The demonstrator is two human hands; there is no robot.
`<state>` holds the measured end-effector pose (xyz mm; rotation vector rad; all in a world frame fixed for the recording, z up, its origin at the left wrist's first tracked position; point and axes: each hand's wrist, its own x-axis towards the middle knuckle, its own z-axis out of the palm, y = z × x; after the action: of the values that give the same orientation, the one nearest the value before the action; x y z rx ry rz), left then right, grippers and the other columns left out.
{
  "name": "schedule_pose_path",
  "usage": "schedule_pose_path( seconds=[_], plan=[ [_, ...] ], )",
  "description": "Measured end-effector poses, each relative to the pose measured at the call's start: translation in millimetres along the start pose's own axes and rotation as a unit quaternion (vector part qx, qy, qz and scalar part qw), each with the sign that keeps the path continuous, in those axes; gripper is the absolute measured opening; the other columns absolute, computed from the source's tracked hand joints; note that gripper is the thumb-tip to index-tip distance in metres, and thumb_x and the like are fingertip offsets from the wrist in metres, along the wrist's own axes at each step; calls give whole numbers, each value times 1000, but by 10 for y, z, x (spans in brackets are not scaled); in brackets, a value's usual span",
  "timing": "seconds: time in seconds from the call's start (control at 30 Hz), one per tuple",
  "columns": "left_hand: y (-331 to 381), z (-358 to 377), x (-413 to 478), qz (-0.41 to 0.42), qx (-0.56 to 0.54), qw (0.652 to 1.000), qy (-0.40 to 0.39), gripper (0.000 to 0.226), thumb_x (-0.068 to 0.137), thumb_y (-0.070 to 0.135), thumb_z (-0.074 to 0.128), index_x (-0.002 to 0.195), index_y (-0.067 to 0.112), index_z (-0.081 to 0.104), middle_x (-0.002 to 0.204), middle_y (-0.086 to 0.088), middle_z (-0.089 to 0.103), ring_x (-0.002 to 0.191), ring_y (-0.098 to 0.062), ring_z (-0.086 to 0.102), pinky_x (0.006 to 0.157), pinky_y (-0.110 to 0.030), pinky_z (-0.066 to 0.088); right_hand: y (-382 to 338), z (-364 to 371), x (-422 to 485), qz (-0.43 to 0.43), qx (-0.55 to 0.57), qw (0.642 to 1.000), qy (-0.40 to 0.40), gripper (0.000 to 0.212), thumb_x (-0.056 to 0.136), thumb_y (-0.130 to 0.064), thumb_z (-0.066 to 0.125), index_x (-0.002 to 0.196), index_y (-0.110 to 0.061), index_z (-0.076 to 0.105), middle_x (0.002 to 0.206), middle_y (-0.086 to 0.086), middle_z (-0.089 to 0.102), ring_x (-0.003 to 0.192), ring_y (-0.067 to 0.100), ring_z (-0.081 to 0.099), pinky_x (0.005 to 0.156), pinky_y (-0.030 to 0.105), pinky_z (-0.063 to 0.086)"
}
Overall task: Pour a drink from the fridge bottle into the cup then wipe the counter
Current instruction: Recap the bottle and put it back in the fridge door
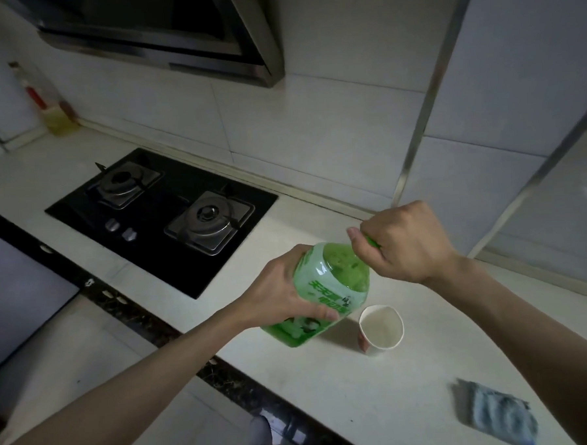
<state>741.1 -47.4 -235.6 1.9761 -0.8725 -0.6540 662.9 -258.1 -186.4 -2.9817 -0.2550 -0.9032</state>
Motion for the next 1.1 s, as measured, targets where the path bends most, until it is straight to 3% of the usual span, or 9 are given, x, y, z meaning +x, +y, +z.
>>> schedule_pose_path(
  seconds=[0.07, 0.2, 0.37, 0.5, 0.67, 0.77, 0.9, 1.0, 1.1],
  plan=[
    [52, 128, 8, -4, 14, 999, 50, 87, 53, 38, 97, 126, 27, 51, 111, 15, 65, 101, 4, 62, 86, -24, 53, -46, -24, 10, 106, -23, 994, -24, 59, 96, -39, 32, 45, -11, 46, 41, 4, 38, 41, 31, 50, 48, 29, 35],
    [120, 331, 111, -11, 114, 981, 159, 96, 45, 55, 91, 126, 26, 49, 116, 11, 60, 105, -12, 57, 86, -33, 50, -20, -80, 86, 313, -17, 927, -206, 67, 100, -59, 25, 76, -8, 61, 90, 16, 65, 92, 36, 63, 78, 38, 43],
    [169, 44, 212, -15, -62, 998, -2, 81, 55, 26, 96, 124, 22, 54, 106, 4, 71, 101, -14, 69, 82, -29, 57, 38, -238, 31, 125, -41, 989, -60, 60, 96, -61, 26, 55, -17, 35, 48, -5, 31, 46, 25, 36, 50, 29, 30],
    [257, -110, 196, 17, -94, 991, -99, 76, 57, 20, 93, 124, 17, 56, 109, -4, 72, 101, -21, 71, 85, -39, 59, 122, -297, 62, -3, -8, 1000, 16, 49, 96, -39, 35, 54, -15, 42, 44, -1, 40, 38, 23, 31, 45, 25, 21],
    [340, 41, 134, 24, 35, 997, 67, 81, 51, 36, 96, 119, 30, 53, 104, 16, 66, 96, -1, 63, 80, -18, 51, 19, -314, 179, 178, -85, 974, -114, 49, 97, -34, 27, 57, -11, 44, 55, 8, 41, 59, 32, 48, 59, 31, 28],
    [290, 91, 138, 27, 97, 989, 109, 88, 47, 43, 94, 122, 28, 52, 109, 17, 62, 99, -6, 60, 82, -26, 50, -82, -210, 134, 298, -8, 937, -181, 40, 99, -32, 32, 66, -12, 45, 80, 16, 56, 81, 34, 54, 70, 35, 37],
    [159, -121, 138, -16, -31, 999, -37, 79, 50, 32, 95, 119, 26, 56, 104, 5, 71, 98, -14, 69, 86, -35, 58, -175, -226, 89, 182, -82, 973, -119, 64, 98, -53, 21, 54, -14, 46, 52, 1, 42, 55, 28, 43, 57, 32, 32],
    [160, -276, 100, 6, -101, 985, -142, 66, 59, 15, 91, 117, 18, 59, 106, -5, 73, 99, -23, 71, 82, -38, 59, -173, -270, 94, 62, -67, 995, -26, 56, 93, -42, 30, 46, -14, 36, 41, -1, 33, 38, 25, 30, 48, 26, 23],
    [146, -280, 60, 4, -101, 985, -137, 65, 62, 14, 91, 117, 21, 58, 105, -2, 73, 99, -21, 71, 82, -37, 58, -199, -247, 134, 91, -48, 995, -1, 50, 88, -33, 32, 42, -13, 23, 37, 0, 24, 35, 24, 23, 46, 25, 26]
  ],
)
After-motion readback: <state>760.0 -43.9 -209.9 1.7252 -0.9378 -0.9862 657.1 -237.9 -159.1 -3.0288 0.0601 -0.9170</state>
